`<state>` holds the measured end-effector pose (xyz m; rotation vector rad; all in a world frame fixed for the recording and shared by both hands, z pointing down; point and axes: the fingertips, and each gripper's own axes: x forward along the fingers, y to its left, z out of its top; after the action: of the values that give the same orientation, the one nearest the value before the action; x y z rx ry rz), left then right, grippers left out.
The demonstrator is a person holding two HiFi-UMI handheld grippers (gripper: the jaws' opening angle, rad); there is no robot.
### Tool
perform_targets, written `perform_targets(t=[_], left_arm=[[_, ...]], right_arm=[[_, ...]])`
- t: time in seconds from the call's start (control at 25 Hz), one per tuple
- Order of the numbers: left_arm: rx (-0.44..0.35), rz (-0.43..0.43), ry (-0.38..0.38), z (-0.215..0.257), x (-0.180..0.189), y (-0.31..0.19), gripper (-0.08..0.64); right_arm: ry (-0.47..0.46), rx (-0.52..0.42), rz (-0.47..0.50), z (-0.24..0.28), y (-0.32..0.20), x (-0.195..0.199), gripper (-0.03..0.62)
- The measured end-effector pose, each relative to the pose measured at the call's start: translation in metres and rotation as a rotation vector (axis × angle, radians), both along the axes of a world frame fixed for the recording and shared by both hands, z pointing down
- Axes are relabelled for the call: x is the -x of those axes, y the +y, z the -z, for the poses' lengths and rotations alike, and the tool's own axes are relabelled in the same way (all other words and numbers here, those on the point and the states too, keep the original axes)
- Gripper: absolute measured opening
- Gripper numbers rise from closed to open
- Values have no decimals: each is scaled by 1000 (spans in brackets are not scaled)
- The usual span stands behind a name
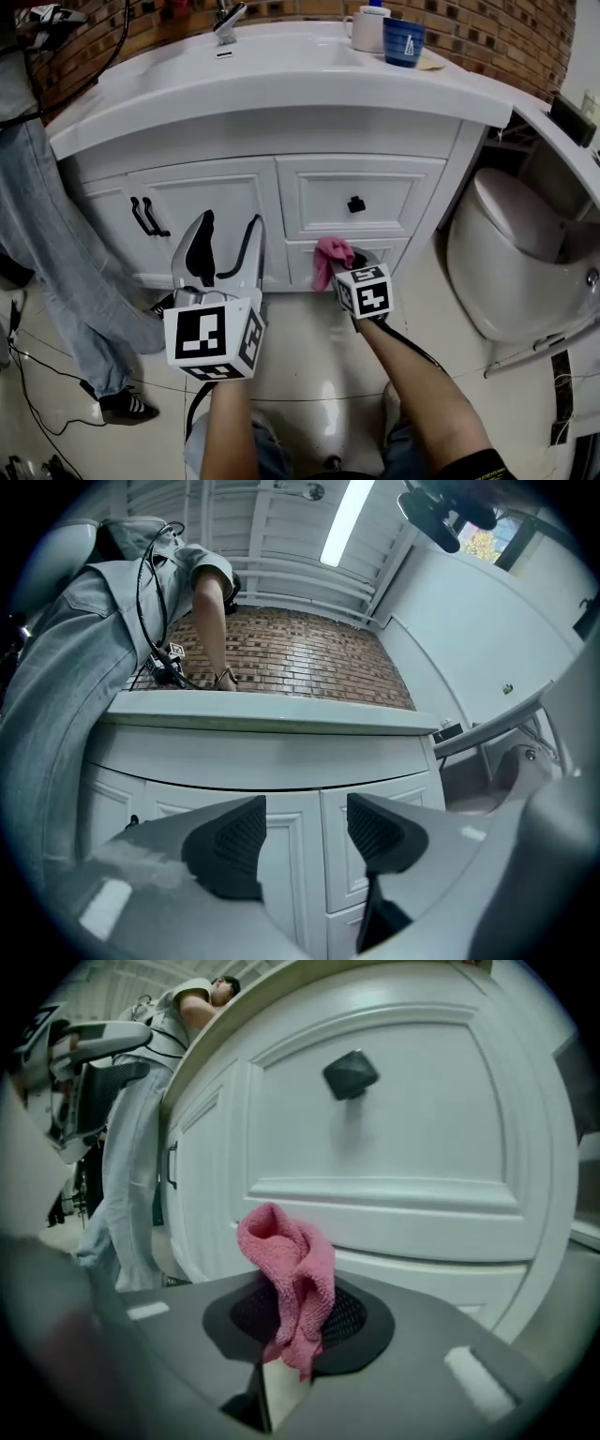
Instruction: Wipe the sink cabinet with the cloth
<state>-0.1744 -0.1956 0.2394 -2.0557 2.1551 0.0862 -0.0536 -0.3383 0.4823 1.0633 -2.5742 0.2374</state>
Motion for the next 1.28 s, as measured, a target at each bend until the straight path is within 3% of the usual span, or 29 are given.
perform_targets(t=[0.12, 0.28, 0.4, 0.48, 0.56, 0.8, 1.04, 1.16, 1.28], left_arm=[[-7, -14, 3, 3, -7, -1, 275], [-14, -10, 12, 5, -6, 3, 275], [-12, 3, 15, 4, 2, 3, 275], [-3, 9, 13, 1, 6, 3, 275], [4, 8, 20, -3, 8, 2, 275], [20, -15, -25, -5, -3, 0, 276], [33, -20, -41, -6, -7, -1, 276], [46, -15, -83, -9, -5, -1, 278], [43, -8, -84, -7, 0, 0, 278]], right_arm=[[36, 6, -126, -3, -18, -64, 75], [42, 53, -383, -9, -48, -166, 75], [117, 37, -418, -20, -58, -199, 77], [150, 29, -412, -26, -51, -189, 77], [104, 52, -374, -27, -39, -160, 77], [11, 34, -70, -3, 9, -12, 77], [-81, 147, 131, -24, 52, 91, 77], [-144, 199, 55, -27, 39, 87, 77], [-108, 208, -94, -34, 8, 34, 76]])
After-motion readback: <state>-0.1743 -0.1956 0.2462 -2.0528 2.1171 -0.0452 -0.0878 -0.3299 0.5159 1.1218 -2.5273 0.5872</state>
